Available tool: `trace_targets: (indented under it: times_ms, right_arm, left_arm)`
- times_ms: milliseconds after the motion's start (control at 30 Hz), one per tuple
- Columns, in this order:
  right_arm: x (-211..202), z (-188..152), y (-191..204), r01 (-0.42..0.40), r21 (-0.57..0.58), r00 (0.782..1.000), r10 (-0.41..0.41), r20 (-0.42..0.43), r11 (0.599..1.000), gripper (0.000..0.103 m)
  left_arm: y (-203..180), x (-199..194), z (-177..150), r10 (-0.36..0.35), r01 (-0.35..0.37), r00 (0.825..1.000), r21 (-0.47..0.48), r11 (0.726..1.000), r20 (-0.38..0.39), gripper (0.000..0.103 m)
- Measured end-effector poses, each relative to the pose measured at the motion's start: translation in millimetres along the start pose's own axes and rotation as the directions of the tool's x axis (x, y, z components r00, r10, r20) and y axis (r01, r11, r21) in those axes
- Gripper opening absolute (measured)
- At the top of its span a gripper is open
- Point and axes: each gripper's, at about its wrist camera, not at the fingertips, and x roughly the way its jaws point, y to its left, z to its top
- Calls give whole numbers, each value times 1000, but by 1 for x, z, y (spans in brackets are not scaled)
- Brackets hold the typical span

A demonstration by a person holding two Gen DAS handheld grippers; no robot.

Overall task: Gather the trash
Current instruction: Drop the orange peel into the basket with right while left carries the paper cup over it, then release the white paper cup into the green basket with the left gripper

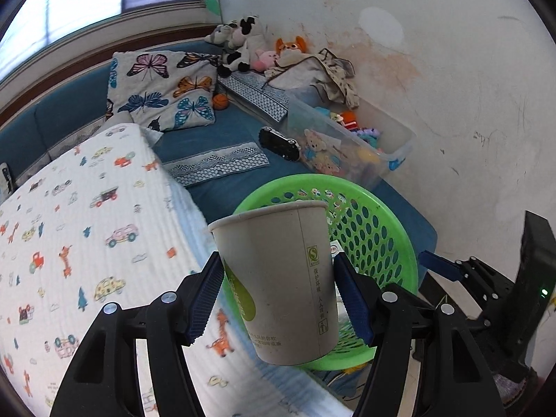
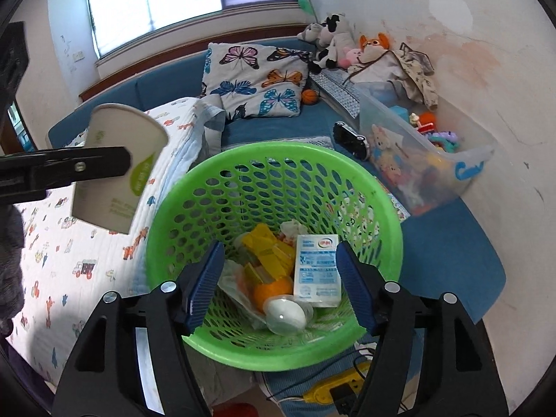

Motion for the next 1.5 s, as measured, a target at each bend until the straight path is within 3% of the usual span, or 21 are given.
trace_targets:
  times_ms: [367, 700, 1200, 1267, 1500]
  right_arm:
    - [-3, -10, -5, -15, 22, 1000, 15, -5, 1000, 71]
    - [-4, -13, -2, -22, 24, 1000, 23, -10, 999, 72]
    - [-24, -19, 45, -71, -13, 997, 71, 17, 997, 81]
    - [-24, -20, 54, -78, -14, 997, 78, 15, 997, 83]
    - [-27, -23, 90, -112, -43, 994, 112, -6, 993, 87]
  left_arm:
    - [-15, 27, 5, -2, 4, 999, 33, 999, -42, 64]
    - [-7, 34, -3, -7, 8, 998, 29, 1000, -55, 72]
    - [38, -32, -37, 83, -82, 995, -12, 997, 59, 83]
    - [46, -42, -43, 101, -100, 992, -20, 995, 78, 91]
    - [75, -73, -70, 146, -139, 982, -63, 988, 116, 93]
